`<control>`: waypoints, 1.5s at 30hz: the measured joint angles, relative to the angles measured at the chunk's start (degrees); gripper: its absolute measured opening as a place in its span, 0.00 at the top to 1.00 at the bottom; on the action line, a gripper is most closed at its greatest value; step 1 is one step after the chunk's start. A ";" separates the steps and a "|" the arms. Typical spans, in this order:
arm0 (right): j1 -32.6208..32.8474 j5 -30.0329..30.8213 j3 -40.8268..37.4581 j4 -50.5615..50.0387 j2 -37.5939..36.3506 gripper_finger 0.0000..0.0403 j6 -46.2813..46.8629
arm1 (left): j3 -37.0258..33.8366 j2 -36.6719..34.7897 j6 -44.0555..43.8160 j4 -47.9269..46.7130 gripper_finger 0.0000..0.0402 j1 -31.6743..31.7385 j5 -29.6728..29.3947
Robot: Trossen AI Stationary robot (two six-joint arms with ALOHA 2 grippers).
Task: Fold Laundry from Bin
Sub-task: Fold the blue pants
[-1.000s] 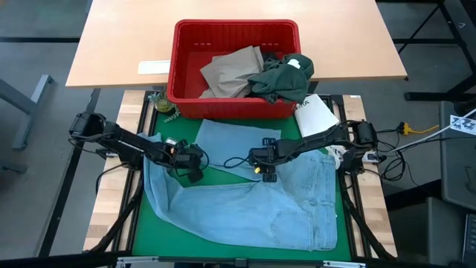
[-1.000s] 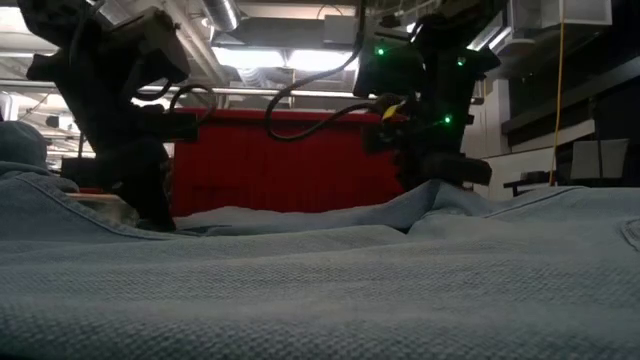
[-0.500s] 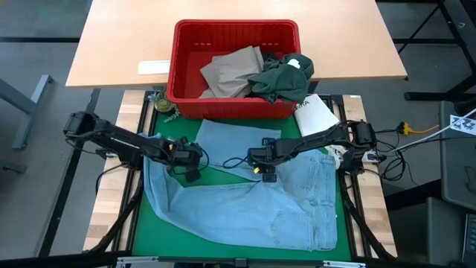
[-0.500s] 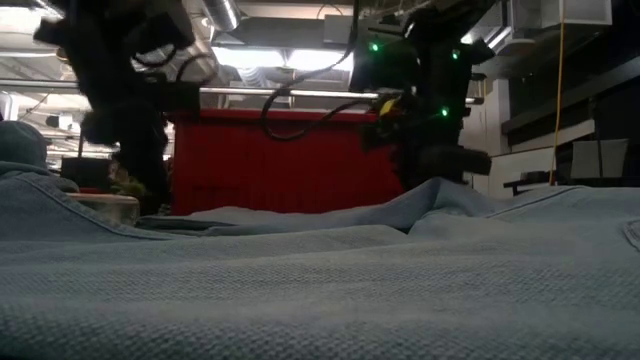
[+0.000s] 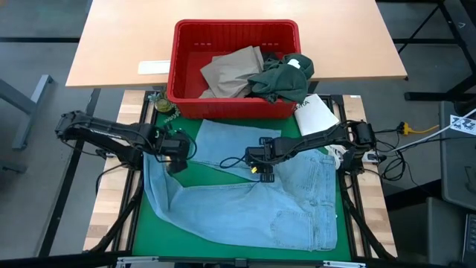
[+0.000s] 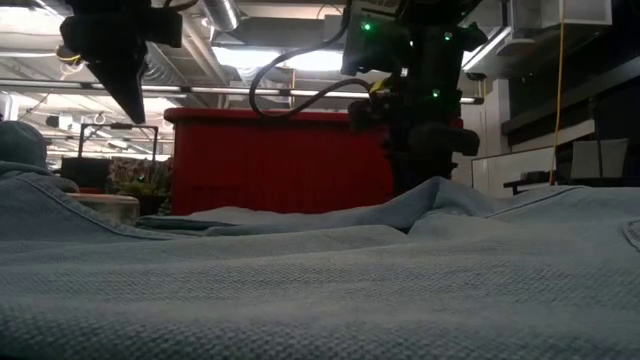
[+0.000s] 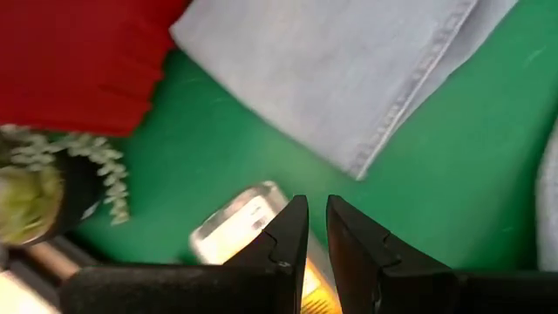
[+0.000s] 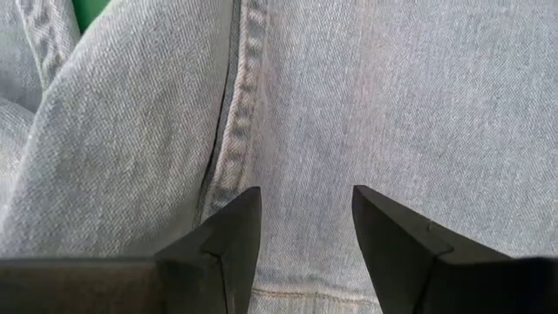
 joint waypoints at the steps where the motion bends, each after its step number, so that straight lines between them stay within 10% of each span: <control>1: 0.00 0.01 0.02 0.00 0.00 0.55 -0.02 | 0.27 0.00 -0.01 -1.06 0.90 0.02 -0.53; 9: 0.00 0.96 0.04 0.09 -0.02 0.55 -0.04 | 0.33 0.00 -3.17 -10.22 0.87 2.52 -2.89; 23: 0.00 0.94 0.04 0.13 -0.07 0.55 -0.02 | 0.33 -0.24 -3.50 -21.83 0.51 14.47 -0.52; 45: 0.00 0.90 0.06 0.11 -0.15 0.55 -0.02 | 0.33 -0.37 -4.64 -21.95 0.52 34.69 3.59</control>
